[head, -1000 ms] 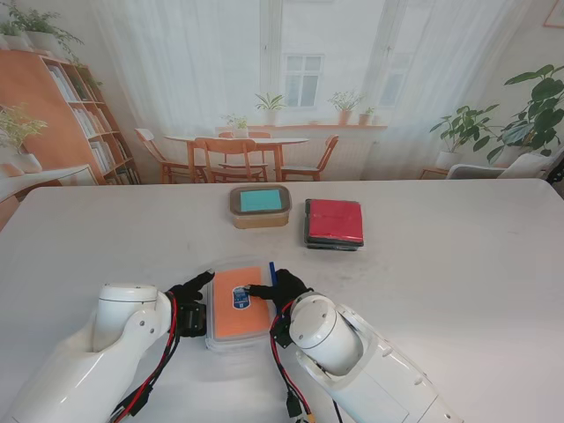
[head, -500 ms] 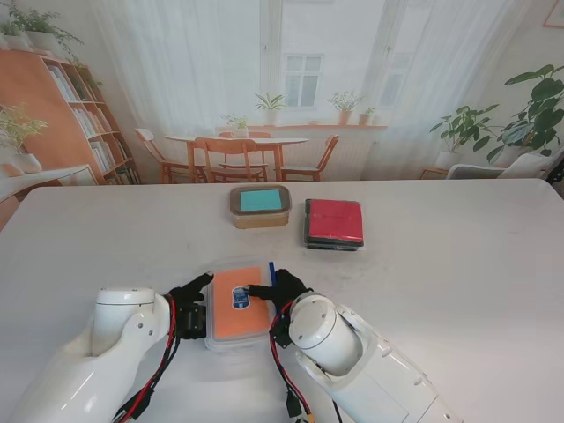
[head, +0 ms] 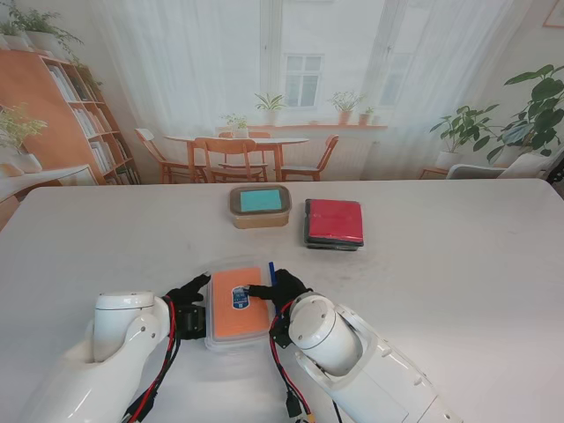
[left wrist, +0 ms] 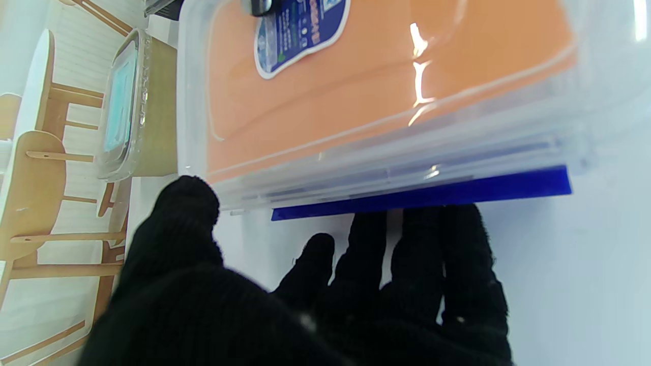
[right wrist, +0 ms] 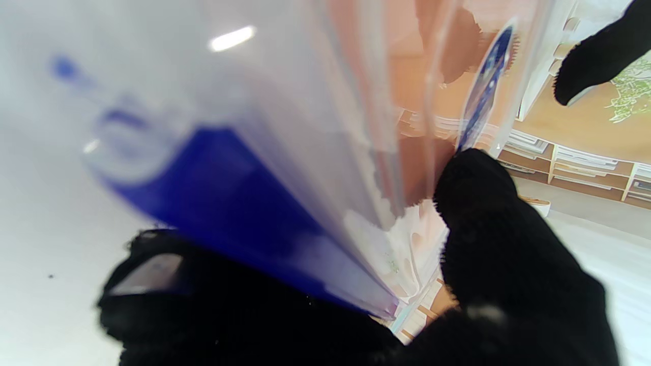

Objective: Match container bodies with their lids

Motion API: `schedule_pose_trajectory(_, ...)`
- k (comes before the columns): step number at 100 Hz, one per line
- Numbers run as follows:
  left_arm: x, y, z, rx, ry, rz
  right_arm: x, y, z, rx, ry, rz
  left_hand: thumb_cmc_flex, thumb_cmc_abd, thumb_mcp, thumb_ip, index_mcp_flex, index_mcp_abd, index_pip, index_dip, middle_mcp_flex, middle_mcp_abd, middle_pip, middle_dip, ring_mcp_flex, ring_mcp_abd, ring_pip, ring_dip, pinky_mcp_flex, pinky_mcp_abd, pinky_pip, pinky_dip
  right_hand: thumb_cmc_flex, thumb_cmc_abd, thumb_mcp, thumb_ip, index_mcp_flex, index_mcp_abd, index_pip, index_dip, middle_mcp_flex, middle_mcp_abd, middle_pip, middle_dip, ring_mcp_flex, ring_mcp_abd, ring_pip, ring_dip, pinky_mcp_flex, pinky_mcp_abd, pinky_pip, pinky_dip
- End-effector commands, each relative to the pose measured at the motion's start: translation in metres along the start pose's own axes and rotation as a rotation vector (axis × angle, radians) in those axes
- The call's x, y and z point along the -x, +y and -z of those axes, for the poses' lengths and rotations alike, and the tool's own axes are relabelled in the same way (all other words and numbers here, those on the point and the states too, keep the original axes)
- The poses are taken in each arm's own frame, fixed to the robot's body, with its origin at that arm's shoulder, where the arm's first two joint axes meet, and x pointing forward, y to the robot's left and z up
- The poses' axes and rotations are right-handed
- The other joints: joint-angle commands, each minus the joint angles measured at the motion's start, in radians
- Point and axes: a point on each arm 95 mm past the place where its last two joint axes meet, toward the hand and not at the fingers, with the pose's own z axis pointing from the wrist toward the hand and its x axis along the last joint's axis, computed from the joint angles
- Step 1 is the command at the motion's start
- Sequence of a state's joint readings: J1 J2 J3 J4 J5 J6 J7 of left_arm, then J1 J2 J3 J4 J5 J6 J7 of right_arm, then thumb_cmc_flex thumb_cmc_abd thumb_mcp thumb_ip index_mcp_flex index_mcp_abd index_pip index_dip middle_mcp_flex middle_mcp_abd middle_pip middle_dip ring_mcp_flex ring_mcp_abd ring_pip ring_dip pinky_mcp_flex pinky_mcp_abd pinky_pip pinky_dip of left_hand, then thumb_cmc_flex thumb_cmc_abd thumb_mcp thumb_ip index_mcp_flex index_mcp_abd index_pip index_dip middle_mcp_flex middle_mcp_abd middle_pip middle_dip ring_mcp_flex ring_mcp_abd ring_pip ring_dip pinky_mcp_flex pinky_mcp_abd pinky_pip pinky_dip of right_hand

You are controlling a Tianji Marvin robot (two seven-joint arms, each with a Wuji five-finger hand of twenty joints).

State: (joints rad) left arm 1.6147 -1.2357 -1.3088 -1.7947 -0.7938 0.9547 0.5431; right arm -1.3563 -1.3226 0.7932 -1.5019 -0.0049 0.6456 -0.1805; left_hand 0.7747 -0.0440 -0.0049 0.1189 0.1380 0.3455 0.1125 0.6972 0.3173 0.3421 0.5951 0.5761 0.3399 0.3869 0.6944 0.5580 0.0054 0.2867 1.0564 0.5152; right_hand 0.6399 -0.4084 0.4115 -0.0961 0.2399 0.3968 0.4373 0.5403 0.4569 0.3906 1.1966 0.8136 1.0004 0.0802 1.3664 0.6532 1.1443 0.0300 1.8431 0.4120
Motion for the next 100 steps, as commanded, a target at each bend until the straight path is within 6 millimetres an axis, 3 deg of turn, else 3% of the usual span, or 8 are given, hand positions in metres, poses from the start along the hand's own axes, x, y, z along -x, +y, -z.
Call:
schedule_pose_trajectory(1, 0.017, 0.002, -0.005, 0.010, -0.079, -0.016, 0.005, -0.007, -0.001, -0.029, -0.015, -0.001, 0.042, -0.031, 0.016, 0.033, -0.012, 0.049, -0.020, 0.003, 0.015, 0.008, 0.023, 0.019, 0.006, -0.004, -0.008, 0.019, -0.004, -0.022, -0.001, 0.016, 0.214, 0.000, 0.217, 0.088, -0.025, -0.024, -0.002, 0.009, -0.024, -0.012, 0.028, 0.016, 0.047, -0.093, 0.158, 0.051, 0.067, -0.436, 0.150, 0.014)
schedule_pose_trajectory(51, 0.015, 0.001, -0.003, 0.045, -0.075, -0.005, 0.005, -0.008, -0.001, -0.041, -0.020, 0.011, 0.070, -0.037, 0.020, 0.047, 0.046, 0.059, 0.007, 0.047, 0.073, -0.006, 0.073, 0.066, 0.056, -0.001, 0.051, 0.064, 0.023, -0.012, 0.055, 0.050, 0.217, -0.008, 0.227, 0.083, -0.023, -0.025, 0.000, 0.011, -0.024, -0.014, 0.032, 0.015, 0.047, -0.098, 0.157, 0.050, 0.067, -0.436, 0.150, 0.014)
schedule_pose_trajectory(100, 0.005, -0.010, 0.001, 0.015, -0.026, -0.009, 0.004, -0.009, -0.002, -0.055, -0.014, 0.023, 0.082, -0.046, 0.025, 0.062, 0.056, 0.063, 0.011, 0.077, 0.087, -0.015, 0.100, 0.094, 0.075, -0.006, 0.086, 0.092, 0.037, -0.011, 0.082, 0.070, 0.219, -0.011, 0.231, 0.082, -0.023, -0.024, 0.002, 0.011, -0.026, -0.014, 0.033, 0.015, 0.048, -0.098, 0.158, 0.050, 0.067, -0.436, 0.150, 0.014)
